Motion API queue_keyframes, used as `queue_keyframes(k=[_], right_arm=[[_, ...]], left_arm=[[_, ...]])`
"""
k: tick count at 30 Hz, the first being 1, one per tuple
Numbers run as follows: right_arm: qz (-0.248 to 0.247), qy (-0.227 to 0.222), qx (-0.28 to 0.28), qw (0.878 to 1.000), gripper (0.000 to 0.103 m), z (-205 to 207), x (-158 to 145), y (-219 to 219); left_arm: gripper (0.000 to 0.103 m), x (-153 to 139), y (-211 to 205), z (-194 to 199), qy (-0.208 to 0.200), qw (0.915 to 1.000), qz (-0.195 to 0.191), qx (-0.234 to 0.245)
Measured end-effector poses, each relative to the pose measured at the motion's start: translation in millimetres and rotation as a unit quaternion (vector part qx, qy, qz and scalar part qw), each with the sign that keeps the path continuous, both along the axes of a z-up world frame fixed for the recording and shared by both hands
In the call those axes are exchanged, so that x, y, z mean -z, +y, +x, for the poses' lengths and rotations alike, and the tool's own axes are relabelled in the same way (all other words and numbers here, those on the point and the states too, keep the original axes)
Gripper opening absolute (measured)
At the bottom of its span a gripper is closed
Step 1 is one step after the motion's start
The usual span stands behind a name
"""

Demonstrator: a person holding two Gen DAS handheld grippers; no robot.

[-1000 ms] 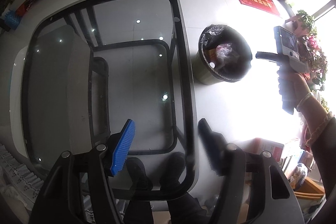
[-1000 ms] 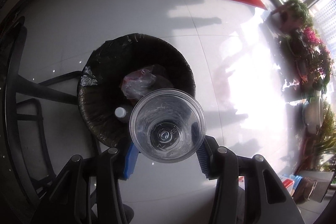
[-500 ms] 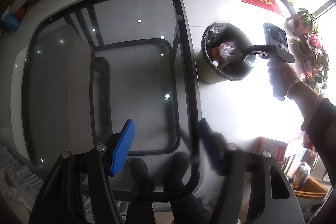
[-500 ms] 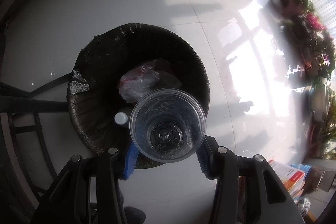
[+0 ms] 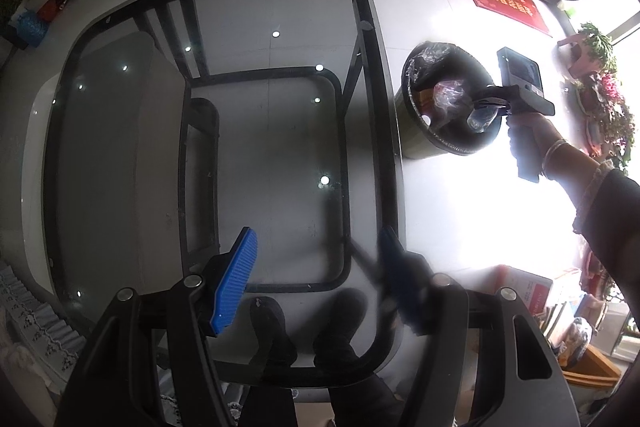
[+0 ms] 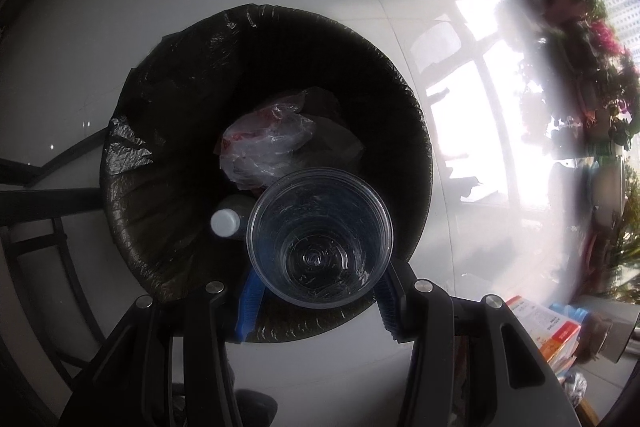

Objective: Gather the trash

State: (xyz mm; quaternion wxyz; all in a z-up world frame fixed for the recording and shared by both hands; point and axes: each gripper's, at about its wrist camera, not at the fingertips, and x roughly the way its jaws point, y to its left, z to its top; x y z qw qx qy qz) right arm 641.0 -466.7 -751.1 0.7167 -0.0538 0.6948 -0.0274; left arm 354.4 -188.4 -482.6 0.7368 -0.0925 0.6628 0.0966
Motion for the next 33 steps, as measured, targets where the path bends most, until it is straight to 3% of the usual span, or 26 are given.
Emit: queue_keyframes(k=[6,9,16,19,29,33], right_arm=[[-0.013,0.008,0.001,1.000,0.048,8,9,2],[-0.022,0.003,0.000,1.000,0.066,11,9,3],[-0.023,-0.009,-0.007,1.000,0.073,10,4,6],[-0.024,-0.019,-0.011,0.999,0.080,4,-3,4],[0.001,-0.040,-0.011,0.999,0.084,-19,-34,3],[0.035,-0.066,-0.020,0.997,0.084,-41,-67,11]], left_arm=[[0.063,1,2,-1,-0.003,1.0000,0.004,0.002],[0.063,2,4,-2,-0.002,1.0000,0.005,0.000],[0.064,4,5,-4,-0.002,1.0000,0.005,0.004],[0.064,1,5,-4,-0.007,0.9999,0.005,0.008],[0.069,-8,6,-9,-0.020,0.9996,0.013,0.016],[0.069,-16,10,-10,-0.026,0.9993,0.021,0.016]])
